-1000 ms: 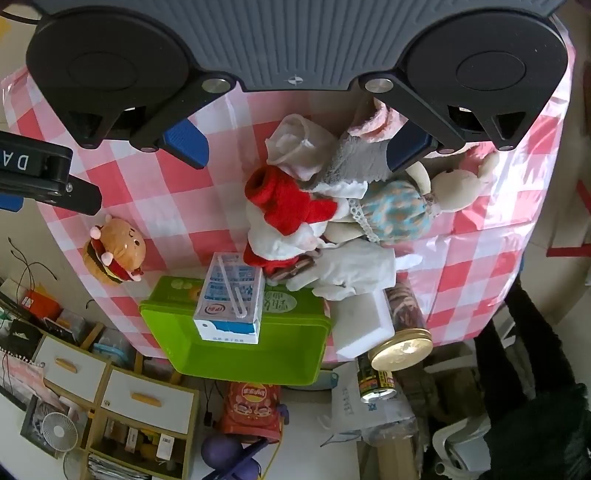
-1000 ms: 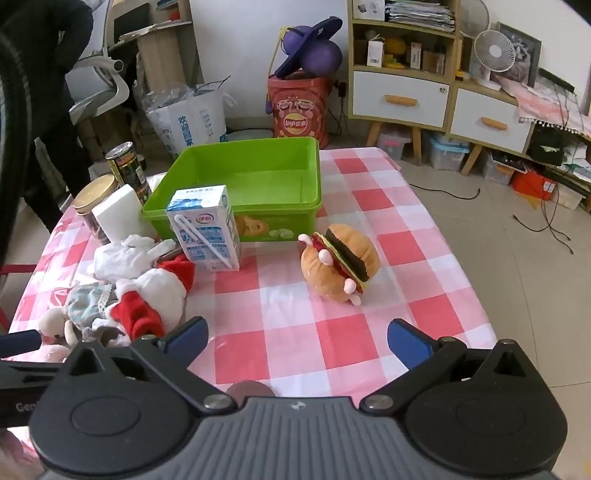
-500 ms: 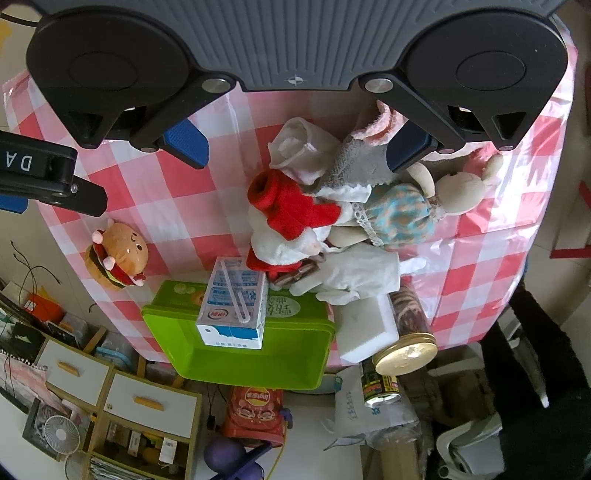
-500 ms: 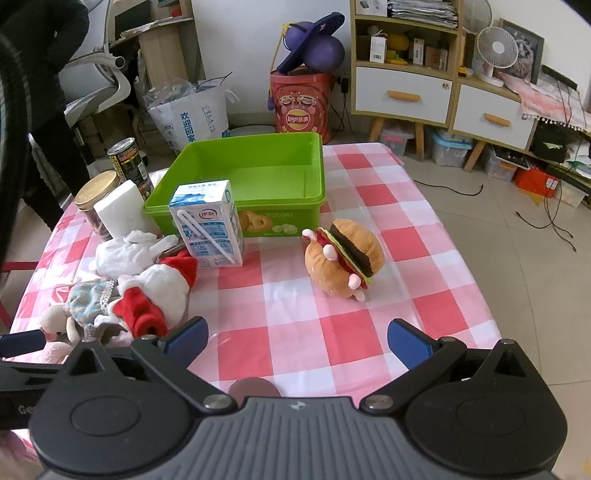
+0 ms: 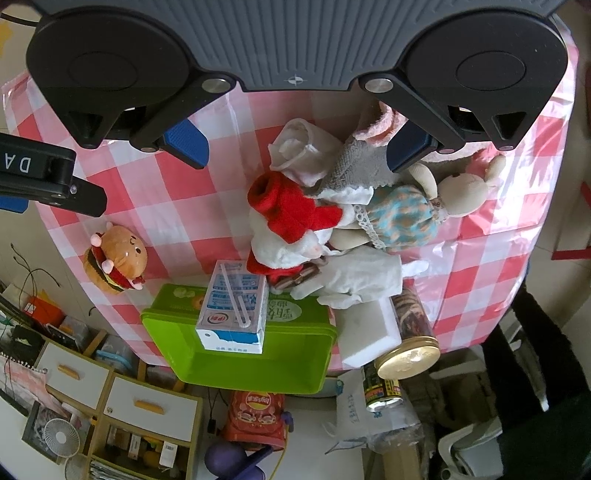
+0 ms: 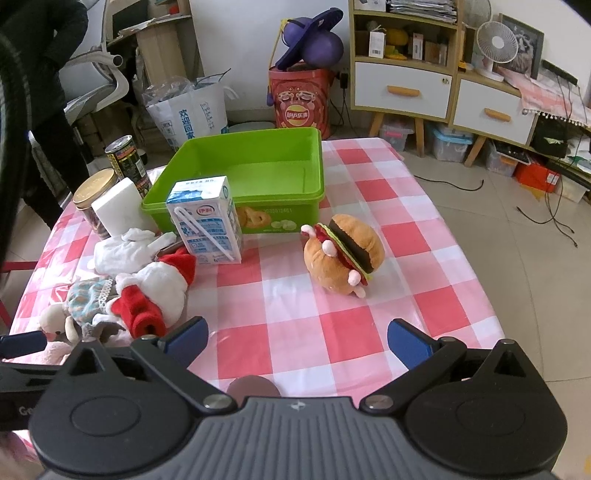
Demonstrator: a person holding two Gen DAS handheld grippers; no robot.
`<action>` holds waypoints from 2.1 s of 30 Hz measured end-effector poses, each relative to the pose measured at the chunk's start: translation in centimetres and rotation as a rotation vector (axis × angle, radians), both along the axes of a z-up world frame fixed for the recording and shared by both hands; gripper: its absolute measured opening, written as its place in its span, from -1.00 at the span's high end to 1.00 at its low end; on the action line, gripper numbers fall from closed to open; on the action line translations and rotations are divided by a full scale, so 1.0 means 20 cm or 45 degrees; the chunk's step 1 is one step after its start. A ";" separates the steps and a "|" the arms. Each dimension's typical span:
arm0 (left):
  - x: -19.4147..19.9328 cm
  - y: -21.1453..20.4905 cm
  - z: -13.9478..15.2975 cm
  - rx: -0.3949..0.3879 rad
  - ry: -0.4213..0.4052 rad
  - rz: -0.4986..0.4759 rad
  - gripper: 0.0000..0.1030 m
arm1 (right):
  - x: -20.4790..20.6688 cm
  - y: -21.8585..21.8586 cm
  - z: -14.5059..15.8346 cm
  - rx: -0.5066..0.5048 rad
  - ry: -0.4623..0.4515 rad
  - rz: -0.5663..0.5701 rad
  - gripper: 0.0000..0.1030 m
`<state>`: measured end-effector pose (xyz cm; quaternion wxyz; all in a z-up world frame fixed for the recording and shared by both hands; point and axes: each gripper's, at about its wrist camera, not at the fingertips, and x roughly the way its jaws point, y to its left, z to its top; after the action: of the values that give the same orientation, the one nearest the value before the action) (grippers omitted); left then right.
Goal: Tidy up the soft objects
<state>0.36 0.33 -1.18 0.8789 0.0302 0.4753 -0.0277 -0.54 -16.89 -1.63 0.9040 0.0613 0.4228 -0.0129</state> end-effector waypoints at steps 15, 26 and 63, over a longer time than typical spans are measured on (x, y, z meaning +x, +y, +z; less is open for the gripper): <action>0.06 0.04 -0.05 -0.028 0.012 0.006 -0.90 | 0.06 -0.02 -0.06 0.022 0.044 -0.015 -0.56; 0.17 0.16 -0.12 -0.131 -0.108 -0.153 -0.90 | 0.19 -0.11 -0.18 0.116 0.146 -0.036 -0.57; 0.40 0.07 -0.26 -0.167 -0.082 -0.169 0.20 | 0.16 0.08 -0.41 0.045 0.388 0.343 0.72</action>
<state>8.44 1.70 -6.35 0.8900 0.0050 0.4409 -0.1159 2.63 -15.36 -9.86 0.8219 0.0175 0.5594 0.1065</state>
